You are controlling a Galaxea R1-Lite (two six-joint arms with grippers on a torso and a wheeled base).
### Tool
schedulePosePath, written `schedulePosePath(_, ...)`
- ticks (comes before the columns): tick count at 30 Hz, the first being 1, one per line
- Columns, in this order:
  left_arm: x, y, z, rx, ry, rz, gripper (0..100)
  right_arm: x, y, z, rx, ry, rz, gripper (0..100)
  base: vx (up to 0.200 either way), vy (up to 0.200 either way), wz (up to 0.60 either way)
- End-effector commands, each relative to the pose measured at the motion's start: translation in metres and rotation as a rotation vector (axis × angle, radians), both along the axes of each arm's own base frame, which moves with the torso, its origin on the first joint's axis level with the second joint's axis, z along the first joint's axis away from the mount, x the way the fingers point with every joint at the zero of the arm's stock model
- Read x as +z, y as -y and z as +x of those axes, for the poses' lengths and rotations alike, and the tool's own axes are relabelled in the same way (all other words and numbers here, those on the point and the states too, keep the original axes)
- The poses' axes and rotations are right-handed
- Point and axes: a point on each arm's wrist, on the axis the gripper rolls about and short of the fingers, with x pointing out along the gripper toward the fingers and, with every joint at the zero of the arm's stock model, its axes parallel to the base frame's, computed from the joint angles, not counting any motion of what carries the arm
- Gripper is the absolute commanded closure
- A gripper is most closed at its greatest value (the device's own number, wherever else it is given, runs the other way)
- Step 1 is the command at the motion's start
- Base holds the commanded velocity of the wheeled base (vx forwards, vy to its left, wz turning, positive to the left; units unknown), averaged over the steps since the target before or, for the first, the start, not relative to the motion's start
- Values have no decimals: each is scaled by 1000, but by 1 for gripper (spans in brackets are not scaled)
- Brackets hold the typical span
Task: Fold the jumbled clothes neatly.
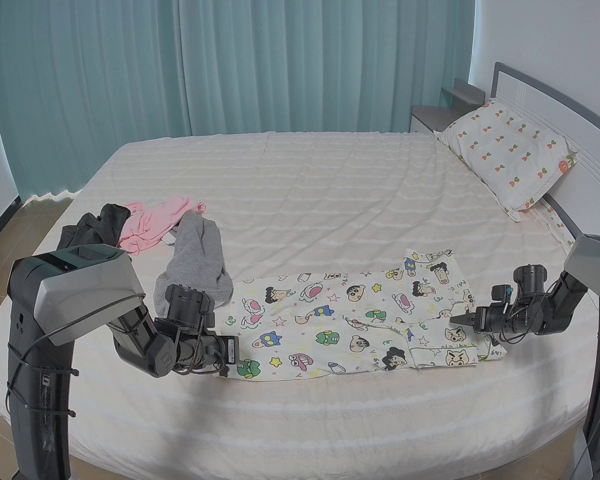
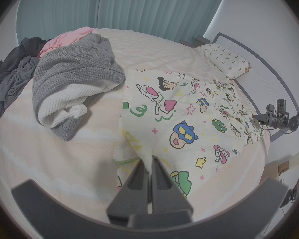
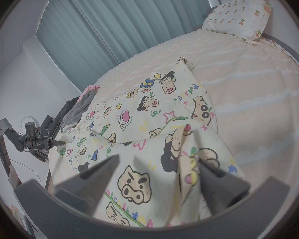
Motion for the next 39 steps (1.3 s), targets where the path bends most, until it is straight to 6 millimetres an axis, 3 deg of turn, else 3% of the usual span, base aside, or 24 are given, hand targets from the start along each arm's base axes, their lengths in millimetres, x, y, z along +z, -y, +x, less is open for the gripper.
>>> schedulePosePath(1, 0, -1, -2, 1, -3, 2, 100, 1, 0, -1, 0, 1, -1, 100, 0, 0, 0)
schedulePosePath(16, 2, -6, -16, -25, -24, 35, 100, 5, 20, -15, 1, -12, 62, 100, 0, 0, 0)
schedulePosePath(39, -2, -13, -40, -46, -91, 70, 100, 3, 16, -32, 29, -99, 53, 100, 0, 0, 0)
